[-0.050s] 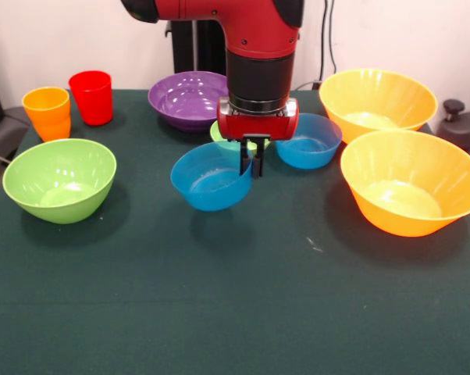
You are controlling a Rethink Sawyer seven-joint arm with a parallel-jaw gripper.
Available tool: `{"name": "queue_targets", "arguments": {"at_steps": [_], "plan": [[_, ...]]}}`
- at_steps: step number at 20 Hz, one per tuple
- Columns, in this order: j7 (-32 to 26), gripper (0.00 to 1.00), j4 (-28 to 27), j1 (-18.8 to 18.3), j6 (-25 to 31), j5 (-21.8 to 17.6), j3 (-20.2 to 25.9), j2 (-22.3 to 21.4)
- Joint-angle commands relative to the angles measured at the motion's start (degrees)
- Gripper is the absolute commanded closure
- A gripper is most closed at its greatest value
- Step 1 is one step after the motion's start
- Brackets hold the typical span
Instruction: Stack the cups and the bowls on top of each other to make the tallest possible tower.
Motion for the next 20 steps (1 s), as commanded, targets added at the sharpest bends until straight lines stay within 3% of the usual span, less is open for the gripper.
{"name": "queue_targets", "arguments": {"at_steps": [1,20], "plan": [[-2.56,1.0,-2.75,-0.46,5.02,-0.38,0.88,0.26],[-2.93,1.0,-1.96,-0.47,4.68,-0.51,1.3,0.03]]}}
